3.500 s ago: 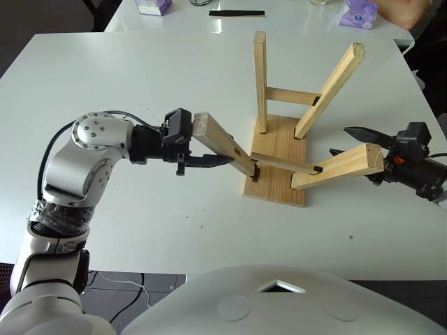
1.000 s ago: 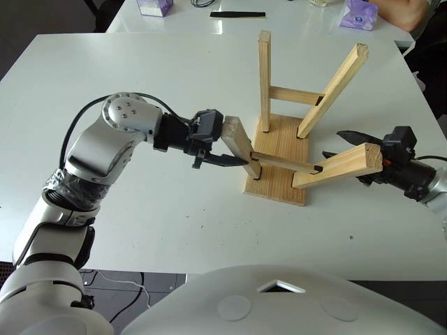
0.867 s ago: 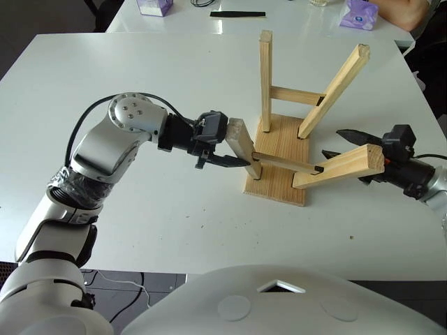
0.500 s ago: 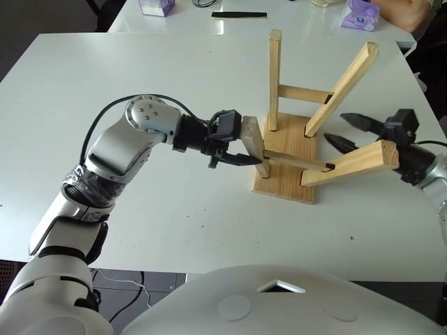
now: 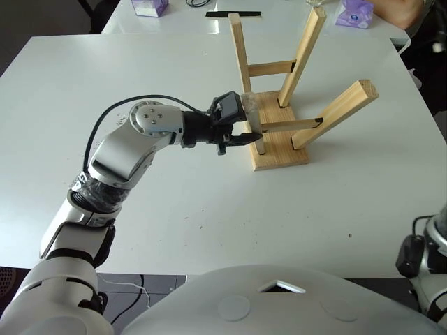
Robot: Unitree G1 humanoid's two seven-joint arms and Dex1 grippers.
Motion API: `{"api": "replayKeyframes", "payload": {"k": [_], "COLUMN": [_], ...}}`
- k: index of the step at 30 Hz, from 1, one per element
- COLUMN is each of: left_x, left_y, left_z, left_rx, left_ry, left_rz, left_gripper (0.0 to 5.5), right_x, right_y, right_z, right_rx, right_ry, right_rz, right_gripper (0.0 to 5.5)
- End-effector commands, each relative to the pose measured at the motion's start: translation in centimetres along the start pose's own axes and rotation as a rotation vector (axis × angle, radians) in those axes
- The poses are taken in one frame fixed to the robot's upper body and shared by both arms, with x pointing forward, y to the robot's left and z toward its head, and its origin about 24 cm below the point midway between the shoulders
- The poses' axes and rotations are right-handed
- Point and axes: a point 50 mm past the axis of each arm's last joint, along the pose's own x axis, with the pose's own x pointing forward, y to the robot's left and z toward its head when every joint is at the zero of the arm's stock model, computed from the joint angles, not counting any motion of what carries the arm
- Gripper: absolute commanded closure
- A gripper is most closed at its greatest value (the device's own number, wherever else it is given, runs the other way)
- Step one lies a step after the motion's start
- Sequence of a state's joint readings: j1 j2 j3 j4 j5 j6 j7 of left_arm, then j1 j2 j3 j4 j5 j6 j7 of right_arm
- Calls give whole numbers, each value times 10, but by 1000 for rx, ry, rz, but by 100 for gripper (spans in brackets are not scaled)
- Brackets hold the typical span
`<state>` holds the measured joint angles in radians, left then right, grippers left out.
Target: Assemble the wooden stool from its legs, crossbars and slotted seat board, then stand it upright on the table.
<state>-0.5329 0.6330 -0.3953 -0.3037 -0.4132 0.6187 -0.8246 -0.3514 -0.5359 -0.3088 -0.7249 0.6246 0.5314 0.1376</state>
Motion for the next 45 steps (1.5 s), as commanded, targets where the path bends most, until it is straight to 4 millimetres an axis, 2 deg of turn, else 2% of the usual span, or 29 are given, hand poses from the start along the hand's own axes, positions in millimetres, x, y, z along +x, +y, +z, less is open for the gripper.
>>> {"api": "replayKeyframes", "payload": {"k": [1,4,6,11,14,15,17,19,21,22,25,27,29,31,33,34,35,36,38,40,41,42,43,44,45], "left_x": [4,5,6,7,8,8,9,10,10,10,9,8,7,7,7,7,6,6,6,7,8,12,17,23,29], "left_y": [-5,-7,-8,-9,-9,-9,-10,-9,-8,-8,-7,-6,-4,-3,-2,-2,-1,0,1,2,2,2,0,-3,-6], "left_z": [-40,-41,-41,-40,-38,-36,-34,-34,-36,-37,-40,-42,-42,-41,-40,-40,-39,-39,-38,-38,-38,-38,-37,-35,-33], "left_rx": [-120,-113,-111,-105,-82,-77,-72,-72,-75,-77,-94,-100,-109,-116,-119,-119,-118,-116,-108,-92,-83,-72,-61,-45,-29], "left_ry": [186,192,191,189,192,190,185,187,193,197,205,210,211,202,197,196,197,198,207,221,229,235,239,242,244], "left_rz": [30,24,20,10,2,-2,-11,-14,-14,-16,-17,-11,-2,3,10,11,12,10,0,-18,-29,-43,-67,-92,-117], "left_gripper": [345,345,345,345,345,345,345,345,345,345,345,345,345,345,345,345,345,345,345,345,345,345,345,345,345], "right_x": [18,24,17,-26,-49,-52,-49,-38,-22,-13,10,16,11,-11,-51,-72,-89,-100,-94,-67,-46,-23,4,21,29], "right_y": [46,66,75,99,116,121,129,128,119,112,76,36,-15,-82,-135,-151,-158,-157,-132,-87,-50,-5,57,107,141], "right_z": [-4,-20,-45,-135,-168,-172,-169,-154,-127,-112,-52,-20,-5,-25,-63,-80,-95,-107,-126,-146,-154,-156,-145,-123,-101], "right_rx": [42,91,137,250,264,258,255,245,251,266,337,340,265,96,-170,-281,-356,-393,-432,-431,-386,-289,-129,-15,70], "right_ry": [12,65,161,527,661,675,646,560,420,345,69,-73,-116,32,326,464,578,647,684,644,601,532,422,312,225], "right_rz": [144,170,164,114,127,149,190,214,218,211,156,65,-72,-329,-549,-603,-626,-614,-500,-315,-204,-77,86,233,344], "right_gripper": [231,231,231,231,231,231,231,231,231,231,231,231,231,231,231,231,231,231,231,231,231,231,231,231,231]}}
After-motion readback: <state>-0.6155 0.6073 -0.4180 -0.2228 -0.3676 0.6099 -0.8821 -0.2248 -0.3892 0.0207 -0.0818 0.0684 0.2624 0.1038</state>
